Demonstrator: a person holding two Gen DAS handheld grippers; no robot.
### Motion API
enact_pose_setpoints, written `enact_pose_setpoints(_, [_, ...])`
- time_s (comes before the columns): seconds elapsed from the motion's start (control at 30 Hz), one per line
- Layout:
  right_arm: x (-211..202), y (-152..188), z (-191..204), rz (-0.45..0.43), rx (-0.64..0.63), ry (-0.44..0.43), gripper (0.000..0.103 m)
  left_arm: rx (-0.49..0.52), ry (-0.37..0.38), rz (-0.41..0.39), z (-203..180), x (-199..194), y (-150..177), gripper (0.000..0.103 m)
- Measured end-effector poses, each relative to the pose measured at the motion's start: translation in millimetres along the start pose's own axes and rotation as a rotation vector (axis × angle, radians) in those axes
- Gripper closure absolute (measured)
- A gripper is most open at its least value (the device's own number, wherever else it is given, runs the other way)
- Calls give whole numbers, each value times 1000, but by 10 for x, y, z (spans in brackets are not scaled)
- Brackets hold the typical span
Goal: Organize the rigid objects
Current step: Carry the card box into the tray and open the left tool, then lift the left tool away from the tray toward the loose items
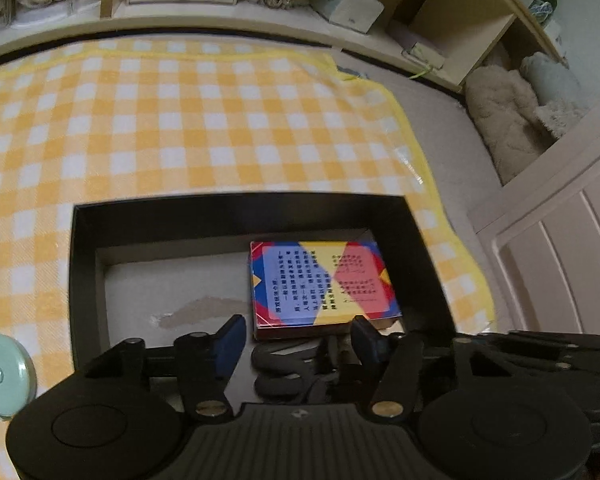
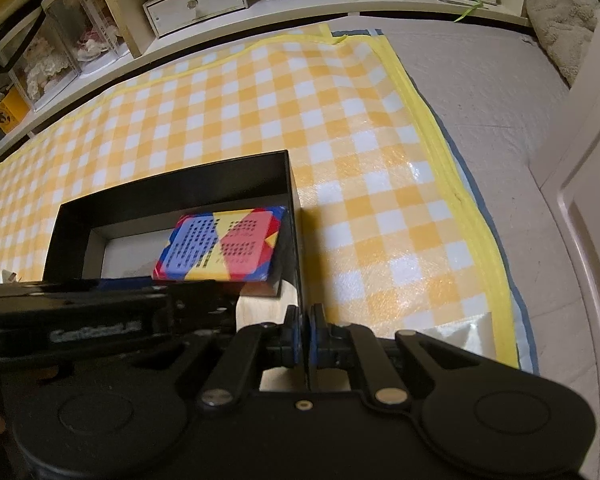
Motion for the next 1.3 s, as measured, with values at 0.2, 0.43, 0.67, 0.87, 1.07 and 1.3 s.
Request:
enact_pose_setpoints(0.2, [1, 10, 5, -1, -2, 3, 97, -29, 21, 2, 1, 157, -22, 51])
enact_pose_setpoints(0.43, [-2, 9, 11, 0, 2, 1, 97, -16, 18, 18, -50, 203, -63, 51])
enact_pose_setpoints(0.67, [-4, 3, 5, 2, 5, 0, 97, -47, 38, 37, 16, 144, -32, 48])
enact_pose_setpoints(0.87, [-2, -4, -10, 5, 12, -4, 97, -40, 47, 33, 0, 14, -1, 42])
enact_pose_setpoints(1.07, [4, -10, -35, 9, 28, -19, 97, -37, 7, 30, -27, -141, 23, 21])
enact_pose_setpoints(1.3, [16, -12, -18, 9, 25, -18, 97, -3, -6, -5, -62, -441, 64, 1])
Point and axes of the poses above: each gripper's, at about its wrist camera, not at the fingertips, and x roughly the way its jaws point, z to its left, y to its underside, the point moved 3 cm from there along x, roughly the way its jaws point, and after that the axes turned 7 degrees about y, right-handed, at the moved point
